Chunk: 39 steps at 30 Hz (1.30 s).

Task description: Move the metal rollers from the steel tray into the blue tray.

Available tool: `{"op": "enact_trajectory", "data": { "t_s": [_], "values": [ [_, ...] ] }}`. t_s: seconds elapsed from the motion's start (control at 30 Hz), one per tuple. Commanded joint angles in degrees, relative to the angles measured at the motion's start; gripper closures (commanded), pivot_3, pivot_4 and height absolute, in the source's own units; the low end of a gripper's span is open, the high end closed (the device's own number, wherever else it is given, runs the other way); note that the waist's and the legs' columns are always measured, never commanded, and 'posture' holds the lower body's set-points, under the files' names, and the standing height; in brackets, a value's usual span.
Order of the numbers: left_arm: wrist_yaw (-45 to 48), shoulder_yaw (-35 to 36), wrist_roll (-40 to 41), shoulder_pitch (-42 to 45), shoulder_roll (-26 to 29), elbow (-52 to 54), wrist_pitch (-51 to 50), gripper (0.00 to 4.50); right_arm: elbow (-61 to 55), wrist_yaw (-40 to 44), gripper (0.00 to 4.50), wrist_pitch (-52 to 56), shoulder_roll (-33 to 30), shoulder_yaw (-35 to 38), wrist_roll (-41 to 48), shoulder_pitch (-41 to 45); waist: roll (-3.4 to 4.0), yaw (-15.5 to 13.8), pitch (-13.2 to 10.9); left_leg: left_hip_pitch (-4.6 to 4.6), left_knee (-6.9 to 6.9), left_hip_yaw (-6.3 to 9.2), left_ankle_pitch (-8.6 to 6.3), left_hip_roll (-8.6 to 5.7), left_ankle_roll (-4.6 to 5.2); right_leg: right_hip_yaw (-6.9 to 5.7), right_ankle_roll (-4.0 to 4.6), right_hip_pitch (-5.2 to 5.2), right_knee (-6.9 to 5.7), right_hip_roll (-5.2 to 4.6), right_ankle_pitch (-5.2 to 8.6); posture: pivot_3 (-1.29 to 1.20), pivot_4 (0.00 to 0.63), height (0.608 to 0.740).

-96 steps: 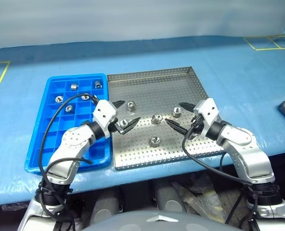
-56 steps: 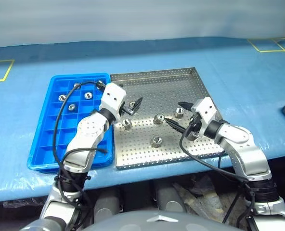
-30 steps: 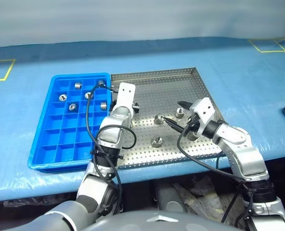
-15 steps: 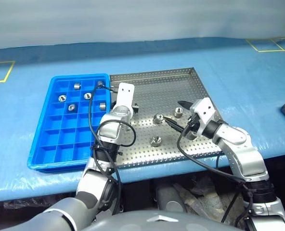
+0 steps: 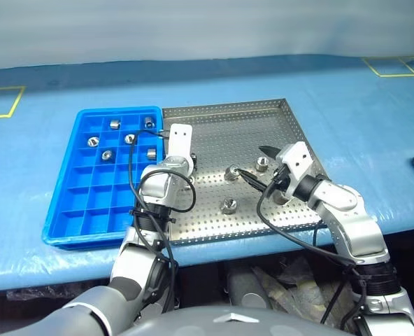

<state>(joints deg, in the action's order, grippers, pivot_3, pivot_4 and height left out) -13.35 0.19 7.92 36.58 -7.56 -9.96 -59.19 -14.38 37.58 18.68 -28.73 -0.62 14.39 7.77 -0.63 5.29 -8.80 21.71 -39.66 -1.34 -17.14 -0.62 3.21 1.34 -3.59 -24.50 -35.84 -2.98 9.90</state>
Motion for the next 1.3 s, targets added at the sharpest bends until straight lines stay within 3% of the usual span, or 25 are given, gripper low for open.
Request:
{"op": "enact_trajectory", "data": {
  "t_s": [0.03,0.2,0.3,0.47,0.63,0.73,0.9,1.07,1.3],
  "values": [
    [1.1,-0.6,1.3,2.9,-4.6,3.3,1.1,2.79,-1.4,-0.1,0.0,-1.5,0.1,0.6,0.2,1.0,0.0,0.0,0.0,0.01,0.0,0.0,0.0,0.0,0.0,0.0,0.0,-0.01,0.01,0.0,0.0,-0.21,0.15,0.74],
    [1.3,-0.9,1.6,3.1,-3.8,5.2,2.3,2.79,-1.4,-0.3,0.0,-1.6,0.2,0.6,0.0,1.0,-0.01,0.1,0.0,0.05,0.0,0.0,0.0,0.0,0.0,0.0,0.0,-0.04,0.01,0.0,0.0,-0.21,0.15,0.74],
    [1.9,-1.9,1.0,2.1,-3.0,7.7,8.0,2.79,-1.6,-0.4,0.0,-1.5,0.3,0.6,0.0,0.9,-0.02,0.0,0.0,0.05,0.0,0.0,0.0,0.0,0.0,0.0,0.0,-0.04,0.01,0.0,0.0,-0.22,0.15,0.74],
    [7.9,-1.7,1.4,-2.3,3.5,17.1,16.5,2.79,-2.5,-0.7,0.0,-1.5,0.6,0.6,0.1,0.3,-0.01,0.2,0.0,0.08,0.02,-0.01,-0.01,0.0,0.0,0.01,0.03,-0.07,0.03,-0.03,0.01,-0.23,0.15,0.74],
    [10.2,1.7,-2.3,-10.5,15.3,27.9,14.6,2.79,-3.6,0.6,0.0,-1.5,0.5,0.7,1.5,-0.2,0.05,1.7,0.0,-0.02,0.14,-0.06,0.03,0.1,-0.07,0.05,0.14,-0.12,-0.07,0.02,0.07,-0.21,0.15,0.74],
    [6.4,9.0,-3.9,-15.2,18.7,32.4,11.6,2.79,-4.3,1.3,0.0,-1.1,0.5,-0.1,1.8,0.2,0.01,1.5,0.0,-0.02,0.15,0.0,0.05,0.12,-0.1,0.0,0.17,-0.13,-0.1,0.04,0.08,-0.17,0.15,0.74],
    [0.7,18.0,-6.6,-19.5,18.5,35.6,9.1,2.79,-4.3,3.7,0.0,-0.7,0.9,-1.6,3.3,2.0,-0.09,-0.3,-0.1,-0.02,0.07,0.04,0.03,0.03,-0.05,-0.1,0.11,-0.06,-0.05,-0.11,0.04,-0.13,0.15,0.74],
    [-0.2,18.2,-7.3,-20.9,16.9,37.5,6.9,2.79,-8.4,8.3,0.0,0.1,2.1,-2.9,9.8,4.4,-0.12,-2.6,-0.1,0.01,0.06,0.13,0.02,-0.03,-0.05,-0.27,0.12,-0.03,-0.03,-0.23,0.04,-0.12,0.15,0.74],
    [-0.4,20.2,-6.9,-21.5,13.8,37.2,5.0,2.79,-13.0,9.8,0.0,2.4,4.8,-9.3,12.6,6.0,-0.18,-3.0,-0.1,0.03,0.08,0.24,0.02,0.01,-0.09,-0.38,0.23,-0.03,-0.04,-0.32,0.1,-0.11,0.15,0.74]
  ]
}}
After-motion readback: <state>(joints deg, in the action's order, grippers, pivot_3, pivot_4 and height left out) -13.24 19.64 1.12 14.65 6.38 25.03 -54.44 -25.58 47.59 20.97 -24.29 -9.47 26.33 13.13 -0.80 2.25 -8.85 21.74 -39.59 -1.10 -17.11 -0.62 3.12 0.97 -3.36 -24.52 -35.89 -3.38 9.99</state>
